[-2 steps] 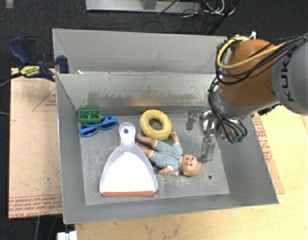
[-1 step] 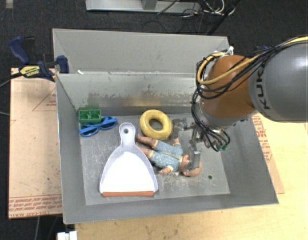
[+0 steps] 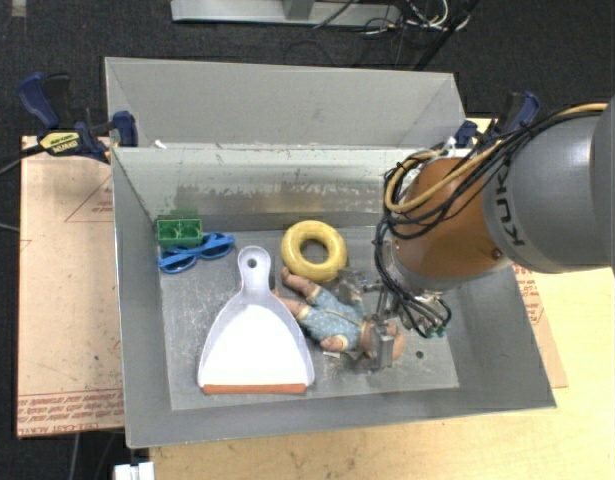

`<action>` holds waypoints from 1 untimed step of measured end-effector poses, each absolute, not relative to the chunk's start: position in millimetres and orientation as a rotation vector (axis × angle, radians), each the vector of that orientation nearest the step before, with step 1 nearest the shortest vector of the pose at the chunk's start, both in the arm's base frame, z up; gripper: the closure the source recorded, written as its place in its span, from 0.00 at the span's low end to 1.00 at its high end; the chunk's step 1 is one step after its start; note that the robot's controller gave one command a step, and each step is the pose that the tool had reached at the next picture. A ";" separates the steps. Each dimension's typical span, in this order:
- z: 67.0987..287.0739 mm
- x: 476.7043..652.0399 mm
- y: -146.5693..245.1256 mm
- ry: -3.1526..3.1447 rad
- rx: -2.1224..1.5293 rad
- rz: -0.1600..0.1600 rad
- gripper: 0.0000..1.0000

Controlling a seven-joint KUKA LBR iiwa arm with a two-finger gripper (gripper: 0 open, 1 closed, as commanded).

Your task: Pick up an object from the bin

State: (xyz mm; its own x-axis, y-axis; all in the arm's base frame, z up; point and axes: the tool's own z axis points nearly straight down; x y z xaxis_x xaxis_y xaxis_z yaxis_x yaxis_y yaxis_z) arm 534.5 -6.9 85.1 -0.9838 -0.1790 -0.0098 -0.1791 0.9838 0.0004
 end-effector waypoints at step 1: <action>67.1 540.7 -0.6 3.130 0.176 0.006 1.00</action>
Offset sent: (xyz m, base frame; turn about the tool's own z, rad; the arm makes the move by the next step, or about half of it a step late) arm 0.0000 0.0000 0.0000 0.0000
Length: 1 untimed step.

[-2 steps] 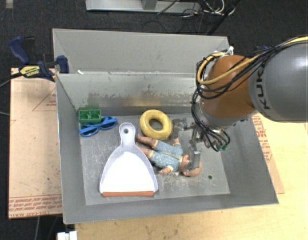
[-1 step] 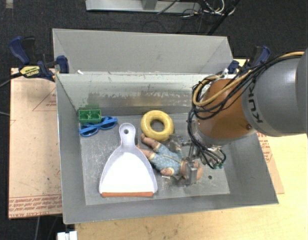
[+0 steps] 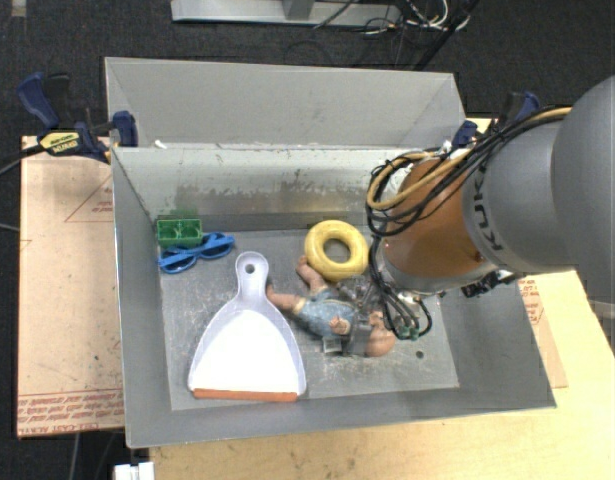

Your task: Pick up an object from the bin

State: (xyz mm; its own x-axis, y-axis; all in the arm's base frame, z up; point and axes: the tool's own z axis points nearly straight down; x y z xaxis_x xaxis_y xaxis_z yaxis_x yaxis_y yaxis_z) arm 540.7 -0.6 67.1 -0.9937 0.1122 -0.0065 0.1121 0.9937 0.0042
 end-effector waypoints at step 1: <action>70.9 546.2 0.8 3.128 0.224 0.006 1.00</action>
Offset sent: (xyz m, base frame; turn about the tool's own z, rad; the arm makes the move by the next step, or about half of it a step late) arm 0.0052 -0.0382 0.1627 -0.0612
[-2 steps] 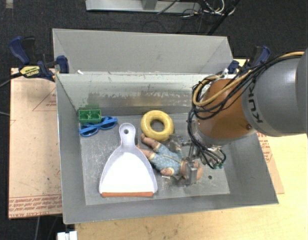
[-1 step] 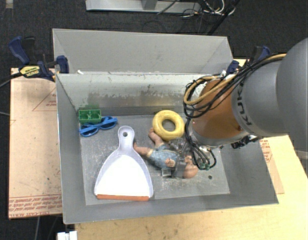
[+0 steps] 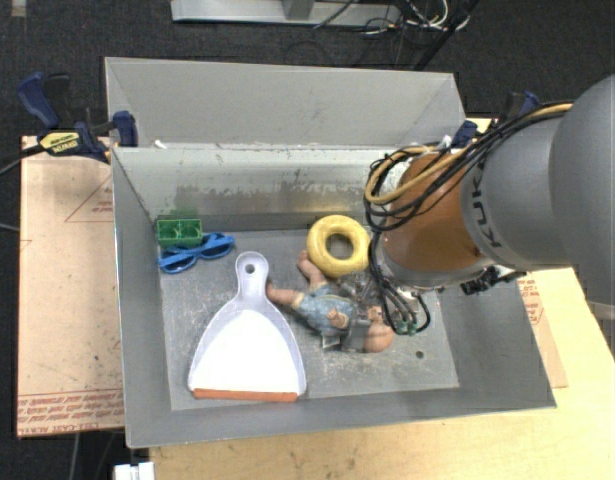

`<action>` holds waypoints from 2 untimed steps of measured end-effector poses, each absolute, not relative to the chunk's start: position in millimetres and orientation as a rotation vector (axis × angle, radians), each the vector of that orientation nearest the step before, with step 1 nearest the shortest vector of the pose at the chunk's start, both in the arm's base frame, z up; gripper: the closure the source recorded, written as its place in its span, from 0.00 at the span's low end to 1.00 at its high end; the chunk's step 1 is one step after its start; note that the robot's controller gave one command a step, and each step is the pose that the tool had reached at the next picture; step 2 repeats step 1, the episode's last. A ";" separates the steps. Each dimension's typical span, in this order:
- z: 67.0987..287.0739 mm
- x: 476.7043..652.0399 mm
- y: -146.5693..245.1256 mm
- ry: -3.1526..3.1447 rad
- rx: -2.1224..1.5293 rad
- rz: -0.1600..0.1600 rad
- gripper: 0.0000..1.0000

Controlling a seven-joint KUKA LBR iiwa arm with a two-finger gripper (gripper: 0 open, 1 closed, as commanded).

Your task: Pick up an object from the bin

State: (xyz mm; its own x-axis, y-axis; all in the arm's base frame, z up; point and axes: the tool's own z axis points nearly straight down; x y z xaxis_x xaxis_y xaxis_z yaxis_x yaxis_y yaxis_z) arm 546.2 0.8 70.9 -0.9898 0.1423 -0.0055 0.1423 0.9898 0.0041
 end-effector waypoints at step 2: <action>231.9 547.6 -39.5 3.126 0.083 0.004 1.00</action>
Offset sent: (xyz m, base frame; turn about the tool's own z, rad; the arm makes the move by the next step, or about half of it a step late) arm 0.0000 0.0000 0.0000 0.0000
